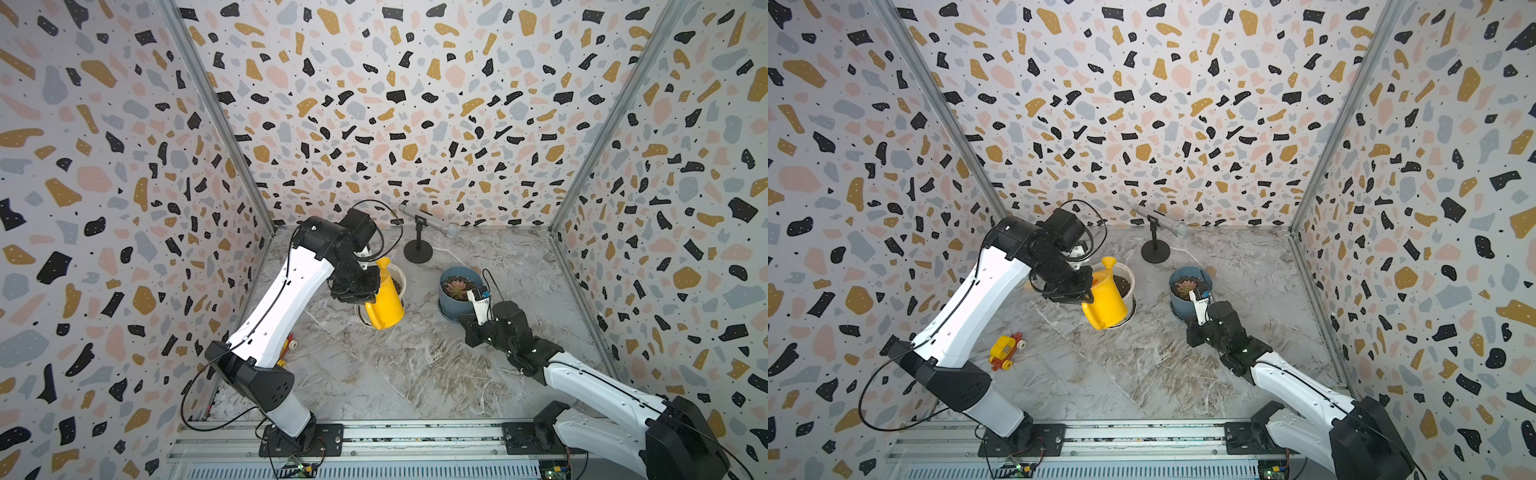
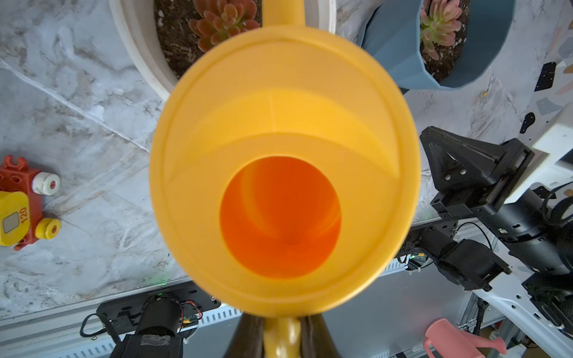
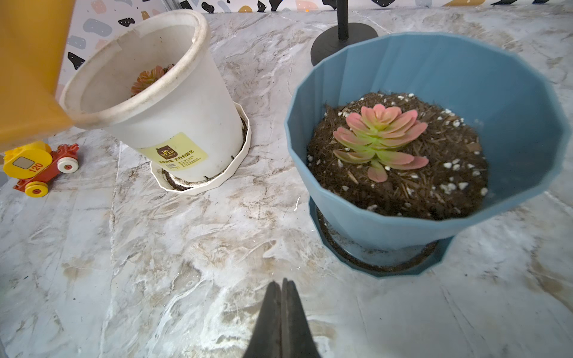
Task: Water the succulent around the soil edge
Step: Water the soil of the potted plant with water.
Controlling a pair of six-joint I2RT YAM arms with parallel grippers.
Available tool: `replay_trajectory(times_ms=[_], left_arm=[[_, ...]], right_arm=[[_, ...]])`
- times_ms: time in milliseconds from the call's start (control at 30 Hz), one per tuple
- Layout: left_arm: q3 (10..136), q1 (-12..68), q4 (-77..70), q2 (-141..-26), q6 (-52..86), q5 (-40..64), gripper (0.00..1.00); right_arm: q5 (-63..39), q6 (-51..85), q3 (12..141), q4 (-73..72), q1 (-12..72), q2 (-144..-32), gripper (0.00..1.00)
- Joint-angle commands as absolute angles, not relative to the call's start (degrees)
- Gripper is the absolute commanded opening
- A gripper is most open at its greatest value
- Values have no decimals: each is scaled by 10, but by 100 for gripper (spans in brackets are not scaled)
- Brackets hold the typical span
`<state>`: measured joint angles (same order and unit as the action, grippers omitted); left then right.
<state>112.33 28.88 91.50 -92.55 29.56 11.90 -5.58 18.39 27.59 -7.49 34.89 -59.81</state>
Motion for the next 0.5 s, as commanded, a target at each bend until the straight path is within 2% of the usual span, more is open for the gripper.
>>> replay_trajectory(times_ms=[0,467], left_arm=[[1113,273,924,-901,288,106,0],[1077,268,928,-871,271,78,0]], right_arm=[[-56,185,297,-75,352,-584,0],[-58,185,295,-76,352,-584,0]])
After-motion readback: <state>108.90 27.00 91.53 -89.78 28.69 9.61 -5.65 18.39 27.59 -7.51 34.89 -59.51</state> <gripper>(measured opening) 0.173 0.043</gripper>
